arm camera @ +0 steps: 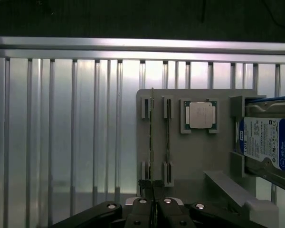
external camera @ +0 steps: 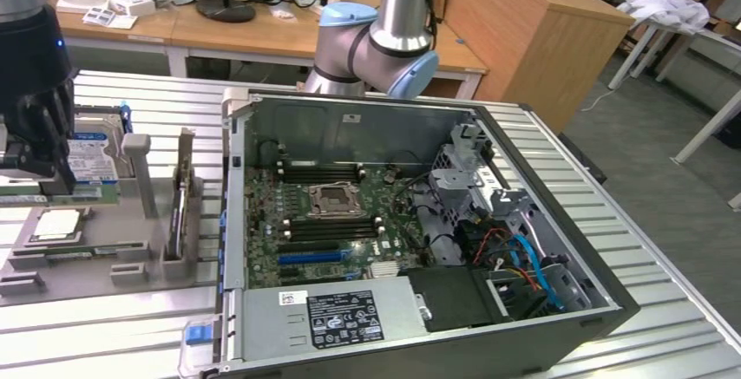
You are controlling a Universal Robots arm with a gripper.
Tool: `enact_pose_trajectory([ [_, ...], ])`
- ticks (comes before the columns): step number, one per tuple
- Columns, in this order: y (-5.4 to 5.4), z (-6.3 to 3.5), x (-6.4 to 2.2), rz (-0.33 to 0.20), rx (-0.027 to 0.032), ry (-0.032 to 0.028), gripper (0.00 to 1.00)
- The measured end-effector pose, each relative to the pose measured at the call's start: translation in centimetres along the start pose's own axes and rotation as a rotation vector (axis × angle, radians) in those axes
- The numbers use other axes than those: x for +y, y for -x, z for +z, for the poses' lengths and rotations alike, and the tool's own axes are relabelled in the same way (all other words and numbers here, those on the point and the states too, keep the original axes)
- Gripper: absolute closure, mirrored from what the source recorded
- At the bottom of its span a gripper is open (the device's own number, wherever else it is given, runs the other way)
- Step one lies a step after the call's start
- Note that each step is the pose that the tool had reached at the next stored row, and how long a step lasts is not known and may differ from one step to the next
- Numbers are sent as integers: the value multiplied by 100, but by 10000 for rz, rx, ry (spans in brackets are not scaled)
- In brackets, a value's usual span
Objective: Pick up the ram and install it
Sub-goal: 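Pick up the ram and move it above insertion slot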
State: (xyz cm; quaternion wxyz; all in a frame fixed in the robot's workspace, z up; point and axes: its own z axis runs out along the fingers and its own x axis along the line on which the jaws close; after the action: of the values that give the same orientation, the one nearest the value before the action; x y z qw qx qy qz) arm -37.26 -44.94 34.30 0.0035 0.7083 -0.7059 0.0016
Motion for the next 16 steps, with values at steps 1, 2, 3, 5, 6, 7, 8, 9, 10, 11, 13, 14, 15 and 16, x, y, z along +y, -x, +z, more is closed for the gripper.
enact_pose_trajectory([
  [1, 0, -3, 0, 0, 0, 0, 88],
  [2, 0, -6, 0, 0, 0, 0, 88],
  [3, 0, -9, 0, 1, 0, 0, 88],
  [5, 0, -14, 0, 0, 0, 0, 88],
  [6, 0, -16, 0, 0, 0, 0, 88],
  [7, 0, -19, 0, 0, 0, 1, 88],
  [8, 0, -22, 0, 1, 1, 0, 88],
  [9, 0, -24, 0, 0, 1, 0, 88],
  [10, 0, -25, 0, 0, 0, 0, 88],
  [11, 0, -34, 0, 0, 0, 0, 88],
  [13, 0, -36, 0, 0, 0, 0, 88],
  [14, 0, -37, 0, 0, 1, 0, 88],
  [15, 0, -36, 0, 1, 0, 0, 88],
  [16, 0, -38, 0, 0, 1, 1, 88],
])
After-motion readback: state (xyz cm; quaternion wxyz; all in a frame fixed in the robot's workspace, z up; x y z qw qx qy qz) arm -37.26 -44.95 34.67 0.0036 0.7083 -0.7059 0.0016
